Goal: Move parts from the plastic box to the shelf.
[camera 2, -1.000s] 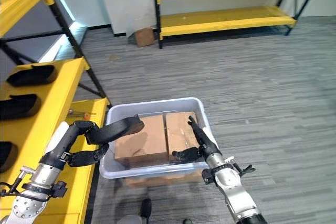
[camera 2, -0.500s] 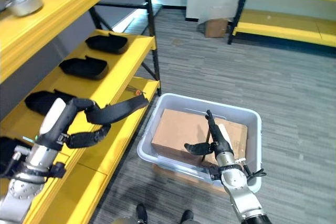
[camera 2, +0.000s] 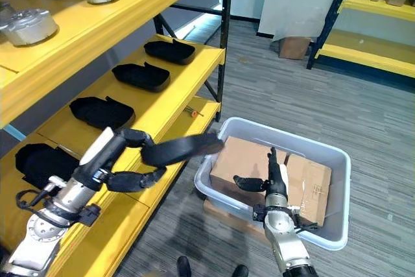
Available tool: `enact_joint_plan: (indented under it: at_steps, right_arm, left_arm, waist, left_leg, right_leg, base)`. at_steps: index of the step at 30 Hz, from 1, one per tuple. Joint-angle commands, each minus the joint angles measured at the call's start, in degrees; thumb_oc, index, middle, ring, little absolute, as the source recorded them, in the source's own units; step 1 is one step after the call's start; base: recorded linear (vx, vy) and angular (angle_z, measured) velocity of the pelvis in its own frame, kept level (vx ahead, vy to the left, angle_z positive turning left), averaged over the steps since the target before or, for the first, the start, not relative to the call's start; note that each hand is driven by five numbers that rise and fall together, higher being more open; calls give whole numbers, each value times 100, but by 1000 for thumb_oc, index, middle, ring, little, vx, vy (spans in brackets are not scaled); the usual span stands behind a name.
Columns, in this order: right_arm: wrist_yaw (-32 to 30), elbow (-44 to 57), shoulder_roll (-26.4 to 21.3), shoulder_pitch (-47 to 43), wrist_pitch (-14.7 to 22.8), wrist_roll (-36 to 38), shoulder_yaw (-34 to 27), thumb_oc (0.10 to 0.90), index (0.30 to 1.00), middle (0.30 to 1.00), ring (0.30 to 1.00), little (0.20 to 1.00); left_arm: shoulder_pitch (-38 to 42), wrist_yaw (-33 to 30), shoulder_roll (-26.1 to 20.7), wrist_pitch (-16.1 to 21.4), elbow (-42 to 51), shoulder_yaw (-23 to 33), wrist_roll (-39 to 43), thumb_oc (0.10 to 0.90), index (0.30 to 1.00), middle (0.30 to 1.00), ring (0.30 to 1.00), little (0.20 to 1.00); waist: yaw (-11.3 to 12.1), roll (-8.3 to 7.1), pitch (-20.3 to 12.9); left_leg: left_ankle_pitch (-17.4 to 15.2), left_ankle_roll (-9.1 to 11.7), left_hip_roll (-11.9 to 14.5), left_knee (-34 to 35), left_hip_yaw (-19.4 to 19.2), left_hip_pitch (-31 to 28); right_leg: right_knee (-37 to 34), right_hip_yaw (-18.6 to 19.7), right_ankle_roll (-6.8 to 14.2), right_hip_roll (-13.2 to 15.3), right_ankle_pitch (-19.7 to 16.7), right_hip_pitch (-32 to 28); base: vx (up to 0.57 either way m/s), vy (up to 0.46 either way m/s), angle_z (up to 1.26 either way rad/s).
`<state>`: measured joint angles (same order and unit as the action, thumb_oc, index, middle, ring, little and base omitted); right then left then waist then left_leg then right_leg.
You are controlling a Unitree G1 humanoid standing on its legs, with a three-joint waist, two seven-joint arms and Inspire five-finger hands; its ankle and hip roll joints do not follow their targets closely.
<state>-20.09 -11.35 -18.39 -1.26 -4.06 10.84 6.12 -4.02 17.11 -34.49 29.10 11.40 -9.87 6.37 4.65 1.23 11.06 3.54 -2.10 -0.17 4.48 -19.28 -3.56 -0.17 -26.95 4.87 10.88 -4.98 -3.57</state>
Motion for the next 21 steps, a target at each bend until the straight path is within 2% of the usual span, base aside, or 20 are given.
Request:
enact_joint_plan:
  at_steps: [1,3,4,7,9,13,15,16,17,21]
  right_arm:
    - [-497,323,-65,-632,753,-8,-159,900,1000,1000,1000,1000]
    - [-688,489,60,-485,866,-64,-211,900,1000,1000,1000,1000]
    - [-725,521,74,-441,959,-72,-226,900,1000,1000,1000,1000]
    - [-749,466,29,-454,1155,-33,-282,900,1000,1000,1000,1000]
    - [-767,309,-36,-546,1345,65,-332,900,1000,1000,1000,1000]
    - [-929,311,-173,-851,1208,179,-316,900,1000,1000,1000,1000]
    - [-927,294,-206,-918,1190,207,-315,900,1000,1000,1000,1000]
    - [-954,247,-324,-1053,1117,167,-363,900,1000,1000,1000,1000]
    - [-953,237,-369,-1093,1091,214,-365,900,1000,1000,1000,1000]
    - [-960,223,-461,-1146,1060,116,-415,900,1000,1000,1000,1000]
  left_arm:
    - [749,21,192,503,627,-181,476,400,300,300,300,300]
    - [1071,237,222,381,569,-513,468,400,300,300,300,300]
    - [1229,330,235,305,549,-651,490,400,300,300,300,300]
    - [1519,326,179,135,537,-774,591,400,300,300,300,300]
    - [1670,379,100,5,548,-742,759,400,300,300,300,300]
    - [1520,385,73,-58,621,-527,784,400,300,300,300,300]
    - [1498,355,75,-94,638,-486,785,400,300,300,300,300]
    - [1393,280,90,-154,655,-370,750,400,300,300,300,300]
    - [1349,225,103,-164,648,-335,720,400,300,300,300,300]
    - [1017,51,207,-81,670,-93,467,400,300,300,300,300]
  waist:
    - [-247,-152,-426]
    - [-493,-161,-456]
    - [-600,-168,-435]
    - [-725,-126,-415]
    - [-652,-191,-405]
    - [-403,-194,-317]
    - [-364,-186,-296]
    - [-224,-174,-269]
    - [-192,-161,-258]
    - [-75,-110,-159]
  left_leg:
    - [-375,243,332,14,533,-249]
    - [-368,94,232,-26,1009,-114]
    - [-377,27,175,-30,1155,-82]
    - [-295,-41,139,0,1409,57]
    - [-260,-2,57,-172,1565,314]
    - [-221,116,71,-334,1819,491]
    - [-200,157,84,-331,1848,514]
    - [-111,258,108,-359,1928,671]
    - [-75,285,118,-356,1962,713]
    - [177,455,177,-293,1951,954]
  right_leg:
    - [216,678,78,-288,503,-100]
    - [841,1512,79,-435,730,129]
    - [1309,1792,106,-541,782,265]
    - [2195,2280,107,-875,797,639]
    - [1863,2308,-17,-921,884,529]
    - [1107,2157,-229,-900,1063,233]
    - [943,2122,-248,-895,1040,161]
    - [561,2063,-263,-850,913,56]
    - [441,2048,-274,-849,856,28]
    - [127,1945,-350,-889,752,-106]
  base:
    - [-206,-42,19]
    - [-171,-74,131]
    - [-182,-62,193]
    - [-214,-89,84]
    - [-227,-248,78]
    - [-141,-221,17]
    - [-130,-193,-1]
    - [-174,-223,2]
    - [-219,-272,2]
    - [-146,-145,5]
